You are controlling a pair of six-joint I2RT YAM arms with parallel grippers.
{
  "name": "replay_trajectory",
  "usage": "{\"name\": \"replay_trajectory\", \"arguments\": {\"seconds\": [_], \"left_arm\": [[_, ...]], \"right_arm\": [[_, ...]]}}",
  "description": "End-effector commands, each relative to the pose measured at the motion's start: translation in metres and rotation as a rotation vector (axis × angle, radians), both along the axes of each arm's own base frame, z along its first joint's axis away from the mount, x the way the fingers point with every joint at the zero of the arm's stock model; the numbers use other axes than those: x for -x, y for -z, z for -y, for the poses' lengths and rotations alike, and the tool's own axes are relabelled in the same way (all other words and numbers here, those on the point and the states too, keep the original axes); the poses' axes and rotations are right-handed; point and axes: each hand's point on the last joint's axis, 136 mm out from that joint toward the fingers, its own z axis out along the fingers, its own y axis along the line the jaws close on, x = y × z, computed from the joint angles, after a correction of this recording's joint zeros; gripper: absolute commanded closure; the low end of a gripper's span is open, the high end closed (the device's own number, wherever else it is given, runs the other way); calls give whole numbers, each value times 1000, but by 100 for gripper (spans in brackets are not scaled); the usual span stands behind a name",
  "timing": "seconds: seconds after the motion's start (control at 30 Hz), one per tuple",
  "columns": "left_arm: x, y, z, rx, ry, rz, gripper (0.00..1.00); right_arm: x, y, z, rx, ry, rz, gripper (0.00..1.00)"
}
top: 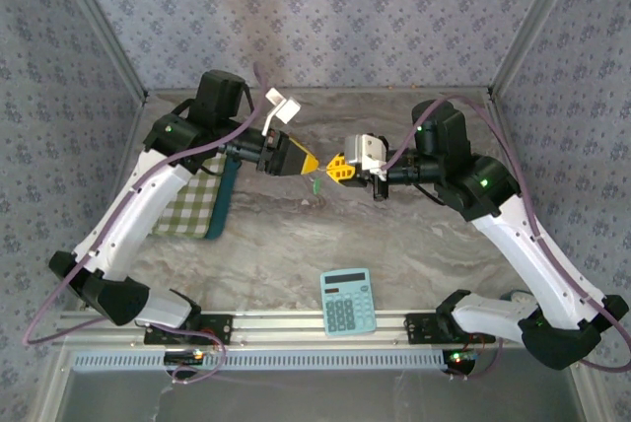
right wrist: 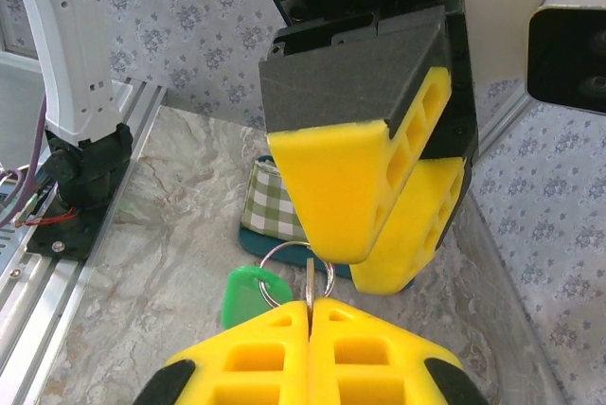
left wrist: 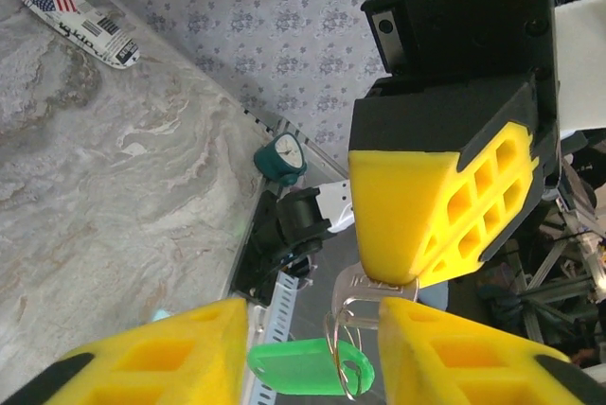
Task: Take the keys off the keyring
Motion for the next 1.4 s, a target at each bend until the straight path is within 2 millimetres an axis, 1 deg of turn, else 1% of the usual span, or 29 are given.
{"name": "replay_trajectory", "arguments": {"seconds": [0.0, 0.13, 0.23, 0.3, 0.43, 0.57, 0.6, 0.63, 0.7, 0.87, 0.93, 1.07, 1.13, 1.2, 1.23, 1.3, 1.37], "left_arm": [[6, -6, 2, 15, 37, 8, 66], [8, -7, 3, 18, 46, 6, 70], [10, -6, 4, 18, 53, 3, 71], [11, -7, 5, 19, 59, 2, 74], [12, -6, 6, 17, 65, 0, 70], [14, -4, 6, 11, 70, -4, 73], [13, -3, 6, 9, 70, -6, 75], [14, -4, 6, 9, 73, -5, 78], [14, -4, 6, 9, 72, -4, 82], [13, -4, 8, 11, 74, -4, 100], [11, -4, 8, 11, 65, -1, 100], [-4, -10, 9, 31, -21, 32, 100], [-14, -19, 10, 78, -80, 42, 100], [-22, -24, 10, 115, -138, 34, 100], [-25, -26, 9, 124, -162, 41, 100], [-31, -30, 6, 135, -217, 56, 100], [-32, -36, 4, 160, -244, 58, 100]], "right_arm": [[4, -13, 1, -16, -6, 44, 100], [3, -14, 2, -15, -2, 48, 100], [3, -14, 2, -13, 1, 54, 100], [3, -15, 2, -14, 1, 60, 100], [1, -12, 2, -1, 15, 69, 100], [-5, -12, 3, 1, 48, 99, 100], [-6, -11, 3, 7, 58, 100, 100], [-9, -16, 3, -11, 70, 130, 100], [-11, -19, 4, -23, 86, 154, 100], [-14, -21, 4, -38, 114, 193, 100], [-15, -23, 4, -44, 127, 208, 100], [-17, -20, -1, -53, 176, 278, 100], [-18, -19, -4, -69, 220, 343, 100], [-17, -22, -8, -119, 262, 403, 100], [-17, -16, -11, -135, 281, 409, 100], [-13, -16, -15, -187, 307, 434, 100], [-13, -16, -17, -219, 350, 451, 100]]}}
